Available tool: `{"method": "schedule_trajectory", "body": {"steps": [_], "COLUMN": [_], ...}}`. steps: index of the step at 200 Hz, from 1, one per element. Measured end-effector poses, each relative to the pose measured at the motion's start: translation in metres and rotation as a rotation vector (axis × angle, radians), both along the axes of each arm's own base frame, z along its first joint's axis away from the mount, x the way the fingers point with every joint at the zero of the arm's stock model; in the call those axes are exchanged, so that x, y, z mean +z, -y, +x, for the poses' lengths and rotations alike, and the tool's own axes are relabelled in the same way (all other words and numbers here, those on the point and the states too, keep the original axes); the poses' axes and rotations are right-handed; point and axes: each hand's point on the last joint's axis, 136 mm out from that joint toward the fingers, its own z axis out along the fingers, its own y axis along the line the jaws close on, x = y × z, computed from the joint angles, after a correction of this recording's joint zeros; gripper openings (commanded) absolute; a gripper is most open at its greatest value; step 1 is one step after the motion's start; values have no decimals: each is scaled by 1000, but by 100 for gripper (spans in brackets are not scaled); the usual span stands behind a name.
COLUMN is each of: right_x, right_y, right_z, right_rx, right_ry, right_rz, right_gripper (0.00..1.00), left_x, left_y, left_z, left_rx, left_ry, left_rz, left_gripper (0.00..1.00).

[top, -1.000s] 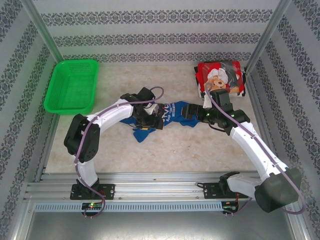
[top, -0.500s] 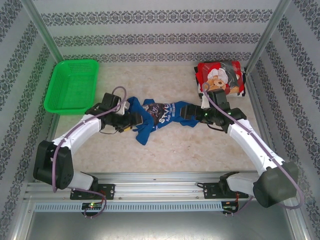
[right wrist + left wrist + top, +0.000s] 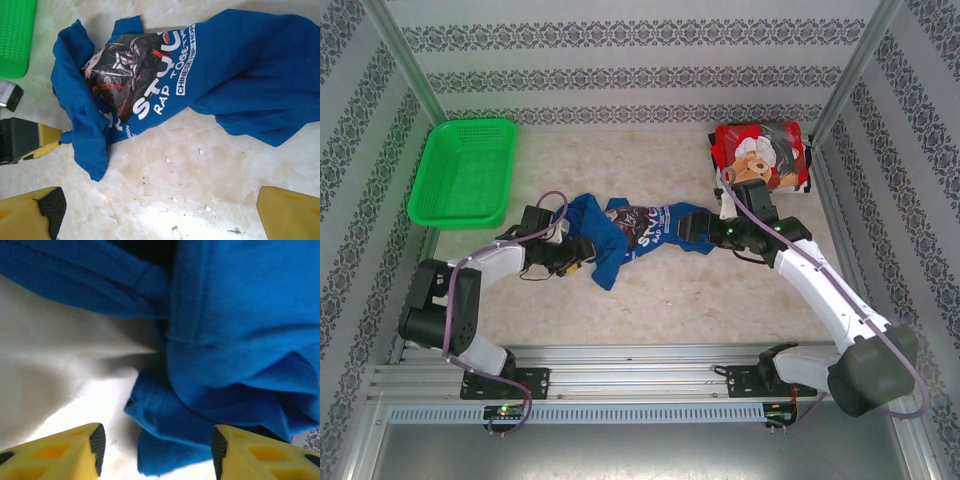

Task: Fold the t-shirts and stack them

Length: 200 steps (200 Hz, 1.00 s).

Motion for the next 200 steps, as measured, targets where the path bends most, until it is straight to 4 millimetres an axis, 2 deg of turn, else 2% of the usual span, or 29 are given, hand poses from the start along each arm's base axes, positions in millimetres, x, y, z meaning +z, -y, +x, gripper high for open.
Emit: {"method": "schedule_trajectory", "body": {"steps": [28, 49, 80, 95, 115, 128, 144, 159, 173, 192, 200], "right_x": [7, 6, -1, -3, -7, -11, -21, -37, -57, -87, -99], "right_y": [2, 4, 7, 8, 9, 13, 23, 35, 42, 44, 45], "right_z": [-4, -8, -12, -13, -15, -15, -15, -11, -10, -12, -14], "right_rx": [-1, -7, -15, -19, -22, -35, -78, -130, -162, -183, -191], "right_ry": [22, 24, 11, 7, 0, -10, -48, -109, -183, -285, -325], "right_rz": [7, 4, -3, -8, -15, -28, -45, -72, -98, -128, -139], "right_gripper": [98, 98, 98, 98, 98, 98, 98, 96, 89, 66, 59], "left_x": [-13, -15, -14, -15, -15, -12, -6, 5, 27, 72, 92], "left_y": [0, 2, 5, 7, 9, 11, 14, 16, 16, 13, 10], "left_z": [1, 5, 9, 11, 13, 15, 16, 18, 19, 24, 27], "left_rx": [1, -1, -6, -10, -10, -8, -10, -4, 2, 17, 28], "left_ry": [-19, -6, 10, 12, 9, 11, 14, 28, 64, 148, 188], "left_rz": [3, -4, -24, -30, -44, -61, -83, -104, -122, -154, -164], "left_gripper": [55, 52, 43, 35, 19, 1, 0, 0, 0, 0, 0]}}
